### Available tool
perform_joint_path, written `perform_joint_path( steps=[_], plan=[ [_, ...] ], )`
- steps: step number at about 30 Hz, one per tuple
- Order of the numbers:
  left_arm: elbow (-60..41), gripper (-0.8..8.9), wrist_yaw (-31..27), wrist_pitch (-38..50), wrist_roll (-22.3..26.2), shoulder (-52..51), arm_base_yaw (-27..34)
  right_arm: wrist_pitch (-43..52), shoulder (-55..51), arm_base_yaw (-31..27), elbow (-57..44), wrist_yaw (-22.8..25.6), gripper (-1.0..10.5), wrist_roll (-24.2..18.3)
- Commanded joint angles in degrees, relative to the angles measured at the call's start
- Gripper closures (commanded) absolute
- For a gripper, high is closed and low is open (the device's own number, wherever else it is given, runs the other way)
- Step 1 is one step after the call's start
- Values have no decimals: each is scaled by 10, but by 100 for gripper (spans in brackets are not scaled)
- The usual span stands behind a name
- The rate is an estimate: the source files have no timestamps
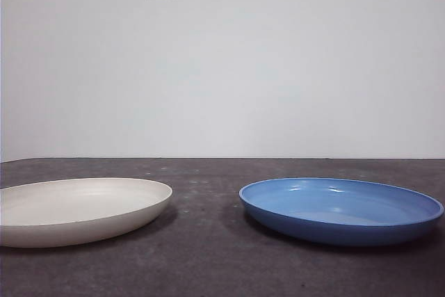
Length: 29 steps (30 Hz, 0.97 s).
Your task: Pick up the white plate, put it on the blue plate, put it on desk
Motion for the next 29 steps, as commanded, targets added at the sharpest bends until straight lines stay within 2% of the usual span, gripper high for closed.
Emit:
perform_joint_path(
  steps=[1,6,11,16,21,26,29],
  plan=[
    [-8,797,5,-3,-21,0,-2,5,-1,0,-2,-6,935,49],
    [22,797,0,-3,-53,2,-12,6,-1,0,15,-5,936,143],
    [55,797,-28,2,-99,18,-22,3,3,2,53,-10,936,189],
    [106,797,-28,9,-118,58,-30,-30,43,13,113,-22,936,201],
    [176,797,-6,3,-116,128,-37,-47,114,30,183,-64,936,200],
    [259,797,50,-37,-74,216,-43,-72,190,38,254,-110,936,199],
    [315,797,68,-72,-72,268,-52,-105,237,38,302,-151,936,188]
  ],
)
